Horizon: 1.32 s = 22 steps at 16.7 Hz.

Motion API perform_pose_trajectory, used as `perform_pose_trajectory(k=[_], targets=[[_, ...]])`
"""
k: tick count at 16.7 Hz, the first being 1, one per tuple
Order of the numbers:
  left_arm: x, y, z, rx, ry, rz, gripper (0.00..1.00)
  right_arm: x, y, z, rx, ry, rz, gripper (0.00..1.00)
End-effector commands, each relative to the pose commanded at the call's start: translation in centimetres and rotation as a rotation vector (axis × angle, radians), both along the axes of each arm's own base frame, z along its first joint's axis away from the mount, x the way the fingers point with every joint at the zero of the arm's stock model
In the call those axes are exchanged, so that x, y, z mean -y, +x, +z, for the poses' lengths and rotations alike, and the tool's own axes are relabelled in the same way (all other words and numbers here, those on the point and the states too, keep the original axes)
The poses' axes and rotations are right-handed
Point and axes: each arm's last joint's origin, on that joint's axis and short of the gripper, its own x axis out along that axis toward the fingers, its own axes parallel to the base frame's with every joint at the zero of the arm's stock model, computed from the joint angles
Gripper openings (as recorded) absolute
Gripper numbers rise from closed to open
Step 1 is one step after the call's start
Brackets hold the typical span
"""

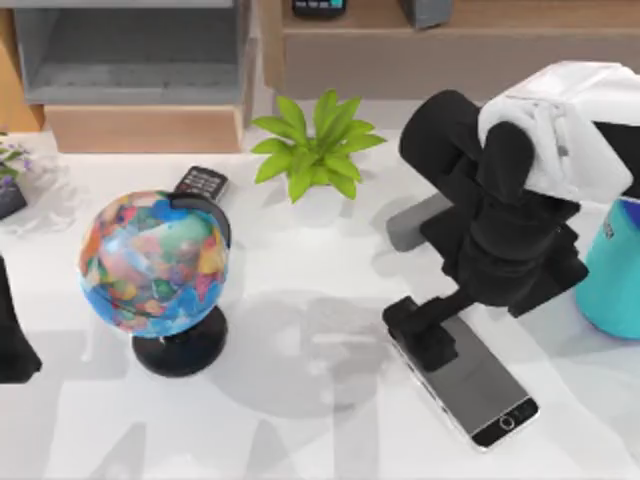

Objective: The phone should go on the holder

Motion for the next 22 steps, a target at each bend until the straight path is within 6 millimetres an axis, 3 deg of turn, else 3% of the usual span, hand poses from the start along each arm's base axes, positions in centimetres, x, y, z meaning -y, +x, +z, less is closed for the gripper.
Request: perform_pose_trajectory(k=[2, 8, 13, 22], targets=[[0.0, 0.0, 0.0, 0.000, 0.000, 0.000, 1.00, -0.1, 0.0, -1.1, -0.005, -0.003, 0.002, 1.00], [0.0, 0.0, 0.0, 0.000, 0.000, 0.000, 1.00, -0.2, 0.1, -7.2, 0.005, 0.005, 0.003, 1.00], [0.0, 0.0, 0.0, 0.000, 0.000, 0.000, 1.00, -0.2, -0.1, -7.9, 0.000, 0.001, 0.003, 1.00], [0.0, 0.0, 0.0, 0.000, 0.000, 0.000, 1.00, -0.2, -0.1, -7.9, 0.000, 0.001, 0.003, 0.32]])
